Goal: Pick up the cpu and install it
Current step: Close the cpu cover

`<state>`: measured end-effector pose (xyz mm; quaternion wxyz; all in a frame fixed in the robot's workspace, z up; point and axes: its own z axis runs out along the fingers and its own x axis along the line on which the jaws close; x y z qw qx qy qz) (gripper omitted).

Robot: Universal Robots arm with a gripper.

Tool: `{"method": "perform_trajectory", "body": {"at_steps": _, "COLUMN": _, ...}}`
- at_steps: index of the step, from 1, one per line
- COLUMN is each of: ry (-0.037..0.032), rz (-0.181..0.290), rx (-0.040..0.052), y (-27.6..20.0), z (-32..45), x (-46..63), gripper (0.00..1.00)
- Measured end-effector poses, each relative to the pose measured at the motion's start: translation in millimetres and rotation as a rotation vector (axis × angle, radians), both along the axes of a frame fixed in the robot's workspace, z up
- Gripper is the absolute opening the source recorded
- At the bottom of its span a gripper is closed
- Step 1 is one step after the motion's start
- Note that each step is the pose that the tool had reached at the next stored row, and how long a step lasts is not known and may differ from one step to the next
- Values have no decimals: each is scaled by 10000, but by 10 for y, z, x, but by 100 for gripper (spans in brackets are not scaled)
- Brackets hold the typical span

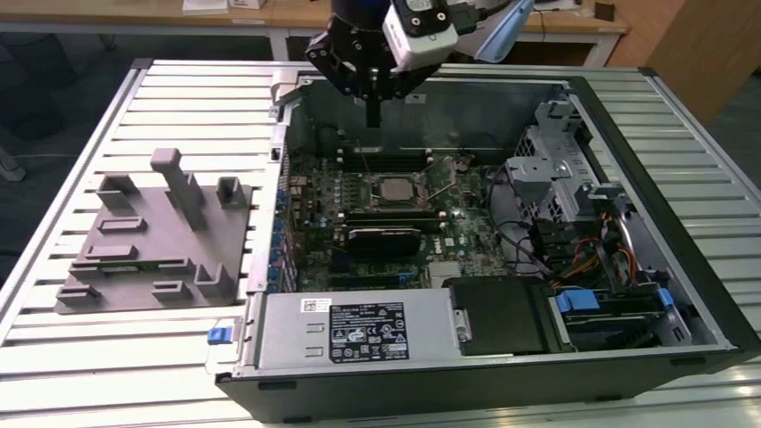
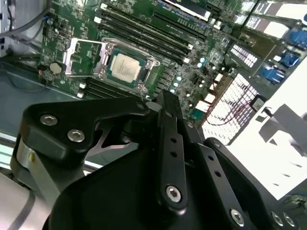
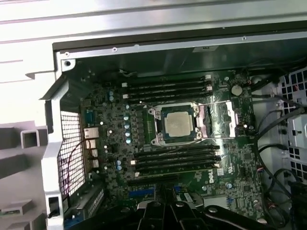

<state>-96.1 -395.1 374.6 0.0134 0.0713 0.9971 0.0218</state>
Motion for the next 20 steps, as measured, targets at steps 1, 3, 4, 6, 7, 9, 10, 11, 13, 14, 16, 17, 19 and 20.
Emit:
{"method": "perform_trajectory", "body": {"at_steps": 1, "ry": 1, "rz": -126, "rx": -1, "y": 1, "z": -7, "x": 1, "gripper": 11}}
{"method": "perform_trajectory", "body": {"at_steps": 3, "ry": 0, "rz": -350, "rx": 1, "y": 3, "z": -22, "x": 6, "gripper": 11}}
{"method": "perform_trajectory", "body": {"at_steps": 4, "ry": 0, "rz": -453, "rx": 0, "y": 4, "z": -29, "x": 8, "gripper": 11}}
{"method": "perform_trajectory", "body": {"at_steps": 6, "ry": 0, "rz": -672, "rx": 0, "y": 7, "z": -44, "x": 13, "gripper": 11}}
{"method": "perform_trajectory", "body": {"at_steps": 7, "ry": 1, "rz": -778, "rx": 0, "y": 8, "z": -52, "x": 15, "gripper": 11}}
{"method": "perform_trajectory", "body": {"at_steps": 9, "ry": 2, "rz": -1020, "rx": -2, "y": 10, "z": -66, "x": 18, "gripper": 11}}
{"method": "perform_trajectory", "body": {"at_steps": 10, "ry": 2, "rz": -1148, "rx": -2, "y": 10, "z": -74, "x": 19, "gripper": 11}}
{"method": "perform_trajectory", "body": {"at_steps": 11, "ry": 1, "rz": -1280, "rx": 0, "y": 11, "z": -82, "x": 20, "gripper": 11}}
{"method": "perform_trajectory", "body": {"at_steps": 13, "ry": 1, "rz": -1498, "rx": 0, "y": 13, "z": -98, "x": 25, "gripper": 11}}
{"method": "perform_trajectory", "body": {"at_steps": 14, "ry": 1, "rz": -1560, "rx": -1, "y": 15, "z": -104, "x": 36, "gripper": 11}}
{"method": "perform_trajectory", "body": {"at_steps": 16, "ry": 1, "rz": -1622, "rx": 0, "y": 22, "z": -117, "x": 73, "gripper": 11}}
{"method": "perform_trajectory", "body": {"at_steps": 17, "ry": 1, "rz": -1635, "rx": 0, "y": 27, "z": -124, "x": 100, "gripper": 11}}
{"method": "perform_trajectory", "body": {"at_steps": 19, "ry": 1, "rz": -1651, "rx": -1, "y": 39, "z": -138, "x": 167, "gripper": 11}}
{"method": "perform_trajectory", "body": {"at_steps": 20, "ry": 1, "rz": -1658, "rx": -1, "y": 44, "z": -145, "x": 202, "gripper": 11}}
